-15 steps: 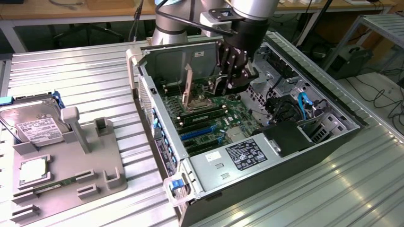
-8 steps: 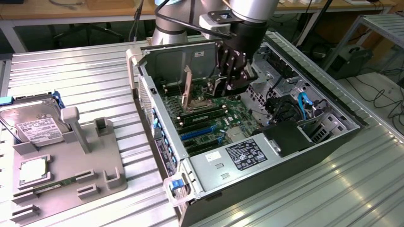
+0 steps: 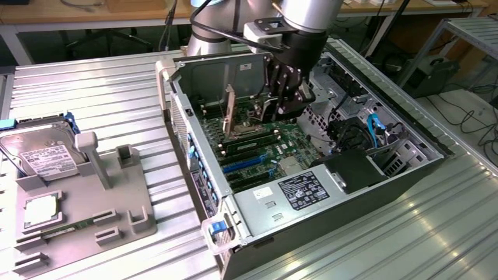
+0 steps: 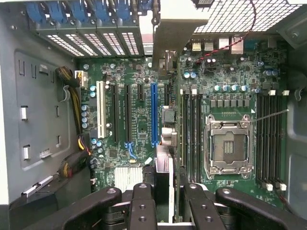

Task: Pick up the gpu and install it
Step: 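Insert the gpu into the slot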

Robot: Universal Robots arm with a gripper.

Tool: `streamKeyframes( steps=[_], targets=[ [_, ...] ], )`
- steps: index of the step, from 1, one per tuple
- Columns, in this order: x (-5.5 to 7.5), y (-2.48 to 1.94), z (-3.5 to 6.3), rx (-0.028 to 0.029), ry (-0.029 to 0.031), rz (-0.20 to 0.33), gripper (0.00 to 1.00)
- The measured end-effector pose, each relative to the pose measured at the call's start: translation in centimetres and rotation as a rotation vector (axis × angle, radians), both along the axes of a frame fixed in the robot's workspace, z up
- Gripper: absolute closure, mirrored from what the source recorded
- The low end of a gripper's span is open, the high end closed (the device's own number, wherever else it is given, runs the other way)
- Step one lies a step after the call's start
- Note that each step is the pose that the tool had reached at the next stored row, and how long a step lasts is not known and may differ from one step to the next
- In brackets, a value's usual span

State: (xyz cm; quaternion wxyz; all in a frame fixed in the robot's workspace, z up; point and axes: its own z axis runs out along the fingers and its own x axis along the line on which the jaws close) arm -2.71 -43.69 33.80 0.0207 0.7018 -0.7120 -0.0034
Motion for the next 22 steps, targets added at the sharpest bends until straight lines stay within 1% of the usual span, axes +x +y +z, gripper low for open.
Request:
streamKeyframes(
  steps=[18,20,22],
  targets=[
    [-0.5,-0.07,-1.62,0.0002,-0.0006,0.001,0.72],
    [-0.6,-0.08,-1.75,0.0021,-0.0011,0.001,0.72],
    [-0.6,-0.08,-2.02,0.0022,-0.0011,0.001,0.72]
  ],
)
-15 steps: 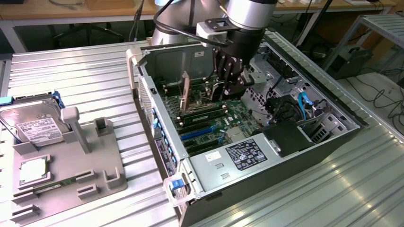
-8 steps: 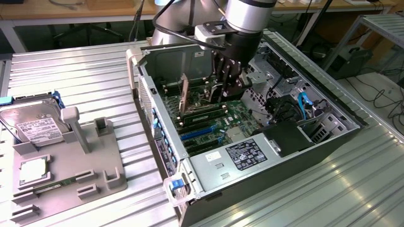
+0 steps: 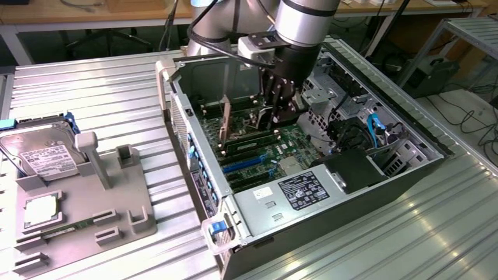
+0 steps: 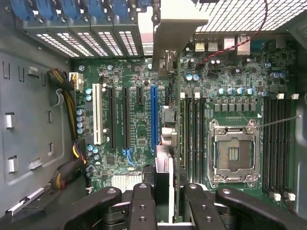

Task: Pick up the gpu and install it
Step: 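Insert the gpu into the slot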

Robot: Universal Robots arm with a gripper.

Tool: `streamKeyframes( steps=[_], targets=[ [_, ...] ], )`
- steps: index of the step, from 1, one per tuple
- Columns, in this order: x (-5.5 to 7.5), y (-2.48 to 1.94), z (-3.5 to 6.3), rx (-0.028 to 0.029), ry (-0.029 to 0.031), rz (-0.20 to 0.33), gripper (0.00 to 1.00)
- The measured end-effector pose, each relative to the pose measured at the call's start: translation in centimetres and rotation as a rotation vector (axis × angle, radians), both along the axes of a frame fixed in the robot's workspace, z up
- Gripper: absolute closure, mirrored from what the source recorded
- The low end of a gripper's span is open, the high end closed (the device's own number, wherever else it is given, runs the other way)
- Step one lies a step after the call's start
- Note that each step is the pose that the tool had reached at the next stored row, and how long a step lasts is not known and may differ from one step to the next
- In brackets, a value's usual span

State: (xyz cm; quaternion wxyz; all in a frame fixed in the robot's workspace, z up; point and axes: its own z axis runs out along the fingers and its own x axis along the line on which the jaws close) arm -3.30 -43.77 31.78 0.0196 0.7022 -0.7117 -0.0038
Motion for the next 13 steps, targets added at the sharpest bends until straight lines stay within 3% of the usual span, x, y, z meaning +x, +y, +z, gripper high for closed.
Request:
streamKeyframes(
  steps=[11,13],
  targets=[
    [0.1,-0.08,-1.66,0.0029,0.0005,0.001,0.72],
    [-0.1,-0.09,-1.8,-0.0028,0.0006,0.001,0.72]
  ],
)
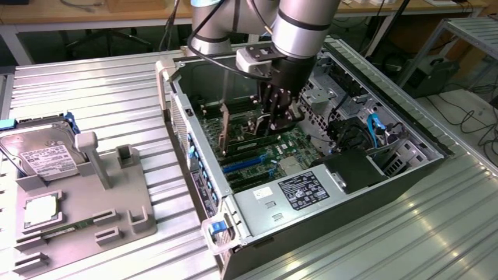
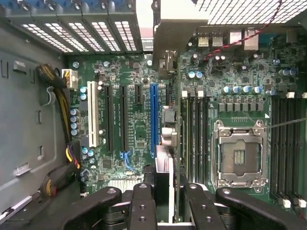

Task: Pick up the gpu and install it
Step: 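Insert the gpu into the slot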

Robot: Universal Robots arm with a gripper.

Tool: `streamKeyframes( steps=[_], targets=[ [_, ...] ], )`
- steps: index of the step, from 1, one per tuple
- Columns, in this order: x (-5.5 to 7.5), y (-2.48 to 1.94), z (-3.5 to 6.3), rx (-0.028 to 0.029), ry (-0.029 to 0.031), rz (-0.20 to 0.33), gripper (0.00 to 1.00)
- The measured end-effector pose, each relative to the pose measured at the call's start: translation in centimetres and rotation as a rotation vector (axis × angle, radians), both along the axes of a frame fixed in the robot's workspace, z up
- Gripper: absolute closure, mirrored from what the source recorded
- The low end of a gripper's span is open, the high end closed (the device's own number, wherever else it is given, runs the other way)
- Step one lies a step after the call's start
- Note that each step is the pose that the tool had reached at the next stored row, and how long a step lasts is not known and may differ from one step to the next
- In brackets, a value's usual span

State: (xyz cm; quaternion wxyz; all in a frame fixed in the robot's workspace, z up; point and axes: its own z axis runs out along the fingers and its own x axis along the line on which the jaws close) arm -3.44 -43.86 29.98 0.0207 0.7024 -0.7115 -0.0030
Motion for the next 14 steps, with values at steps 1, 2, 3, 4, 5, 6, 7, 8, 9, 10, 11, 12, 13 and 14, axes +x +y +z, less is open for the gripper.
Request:
streamKeyframes(
  steps=[1,2,3,4,5,6,7,8,9,10,11,12,13,14],
  targets=[
    [0.0,0.0,-0.03,-0.0065,0.0,0.0,0.72],
    [-0.1,0.0,-0.12,-0.0113,-0.0001,0.001,0.72],
    [-0.2,0.0,-0.18,-0.0112,-0.0014,0.002,0.72],
    [-0.2,0.0,-0.26,-0.0113,-0.0064,0.003,0.72],
    [-0.2,0.0,-0.32,-0.0113,-0.0103,0.003,0.72],
    [-0.2,0.0,-0.41,-0.0113,-0.0123,0.003,0.72],
    [-0.2,0.0,-0.54,-0.0113,-0.0131,0.003,0.72],
    [-0.4,0.0,-0.68,-0.0113,-0.0137,0.003,0.72],
    [-0.5,0.0,-0.86,-0.0113,-0.0138,0.003,0.72],
    [-1.0,-0.01,-1.21,-0.0112,-0.015,0.007,0.72],
    [-1.1,-0.01,-1.29,-0.0113,-0.016,0.01,0.72],
    [-1.2,-0.01,-1.42,-0.0111,-0.017,0.013,0.72],
    [-1.4,-0.01,-1.57,-0.011,-0.0181,0.014,0.72],
    [-1.6,-0.01,-1.7,-0.011,-0.0185,0.014,0.72]
  ],
)
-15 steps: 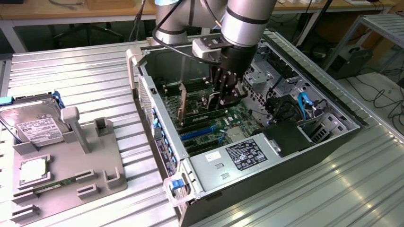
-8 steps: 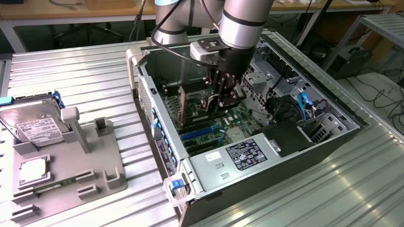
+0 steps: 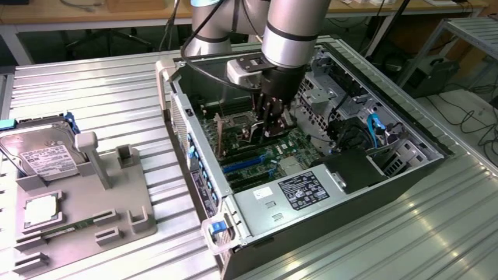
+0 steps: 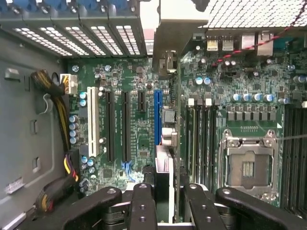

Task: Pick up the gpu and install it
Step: 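Insert the gpu into the slot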

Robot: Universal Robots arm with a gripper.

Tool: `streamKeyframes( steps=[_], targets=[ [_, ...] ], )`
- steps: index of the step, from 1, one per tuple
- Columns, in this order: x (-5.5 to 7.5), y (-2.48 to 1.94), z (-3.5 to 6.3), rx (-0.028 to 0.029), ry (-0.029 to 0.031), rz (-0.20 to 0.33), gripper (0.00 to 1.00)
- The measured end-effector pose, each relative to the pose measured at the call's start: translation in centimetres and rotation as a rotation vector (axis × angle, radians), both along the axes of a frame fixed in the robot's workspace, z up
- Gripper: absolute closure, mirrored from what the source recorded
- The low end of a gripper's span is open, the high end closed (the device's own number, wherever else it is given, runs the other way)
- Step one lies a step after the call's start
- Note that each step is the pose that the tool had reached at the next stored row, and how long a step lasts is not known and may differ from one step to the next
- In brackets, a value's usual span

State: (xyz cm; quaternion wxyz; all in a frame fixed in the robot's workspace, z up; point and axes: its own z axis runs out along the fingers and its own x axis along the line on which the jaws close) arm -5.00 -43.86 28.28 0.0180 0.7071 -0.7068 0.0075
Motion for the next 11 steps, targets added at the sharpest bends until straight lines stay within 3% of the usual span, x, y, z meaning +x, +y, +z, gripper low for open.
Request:
streamKeyframes(
  steps=[4,8,11],
  targets=[
    [-0.1,-0.09,-1.01,-0.0002,0.0,0.0,0.72],
    [-0.6,-0.11,-1.3,-0.0003,0.0001,0.0,0.72],
    [-0.6,-0.48,-1.42,0.0,0.0,0.0,0.72]
  ],
)
